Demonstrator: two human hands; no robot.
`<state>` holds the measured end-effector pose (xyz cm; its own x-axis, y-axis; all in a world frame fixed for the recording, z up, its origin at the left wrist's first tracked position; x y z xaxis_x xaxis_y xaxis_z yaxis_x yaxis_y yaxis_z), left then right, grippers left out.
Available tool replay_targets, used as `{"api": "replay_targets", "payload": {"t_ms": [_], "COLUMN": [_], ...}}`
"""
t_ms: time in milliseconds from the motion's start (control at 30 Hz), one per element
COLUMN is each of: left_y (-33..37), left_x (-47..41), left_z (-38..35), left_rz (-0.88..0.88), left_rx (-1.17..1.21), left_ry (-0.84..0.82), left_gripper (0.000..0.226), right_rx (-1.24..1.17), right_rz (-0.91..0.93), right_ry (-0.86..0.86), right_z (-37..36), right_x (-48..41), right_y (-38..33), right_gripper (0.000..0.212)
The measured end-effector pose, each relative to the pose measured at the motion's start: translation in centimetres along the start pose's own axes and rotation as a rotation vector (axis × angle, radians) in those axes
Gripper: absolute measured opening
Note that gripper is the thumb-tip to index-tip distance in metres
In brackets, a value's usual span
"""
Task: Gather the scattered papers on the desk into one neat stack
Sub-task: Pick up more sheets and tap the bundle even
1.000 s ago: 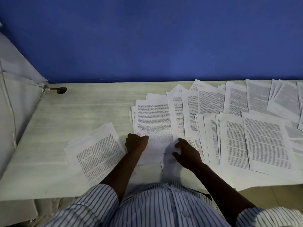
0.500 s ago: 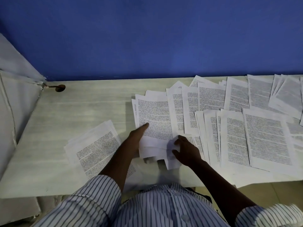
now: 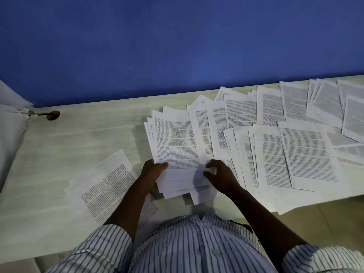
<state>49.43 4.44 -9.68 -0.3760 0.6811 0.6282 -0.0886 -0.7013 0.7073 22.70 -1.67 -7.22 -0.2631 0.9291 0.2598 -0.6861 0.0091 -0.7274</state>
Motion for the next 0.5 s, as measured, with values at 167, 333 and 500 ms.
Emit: {"api": "replay_targets", "payload": {"t_ms": [167, 333, 500], "left_y": [-1.5, -3.2, -4.5], "left_x": [0.7, 1.1, 2.4], "left_z": [3.2, 6.6, 8.2], "left_rz": [-0.047, -0.094, -0.112], "left_rx": [0.110, 0.126, 0.171], "left_ry": [-0.014, -0.025, -0.015], "left_gripper": [0.039, 0.046, 0.047], "right_rx": [-0.087, -0.104, -0.212], "right_rz": [-0.084, -0.217, -0.165], "right_ry": [0.135, 0.087, 0.027], "right_z": [3.7, 3.3, 1.7], "right_x": [0.8, 2.2, 1.8], "right_y": [1.5, 3.1, 0.1], "right_gripper": [0.022, 0.024, 0.043]}}
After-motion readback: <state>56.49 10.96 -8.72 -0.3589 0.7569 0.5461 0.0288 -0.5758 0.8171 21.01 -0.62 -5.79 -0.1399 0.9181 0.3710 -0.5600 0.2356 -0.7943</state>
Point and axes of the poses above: each hand's wrist, its own x-axis away from the middle knuckle, its own z-axis out of the back of the hand, y = z × x, the point moved 9 cm from there along -x, towards the middle knuckle, and after that the axes turned 8 degrees about -x, right-handed, at the moved point
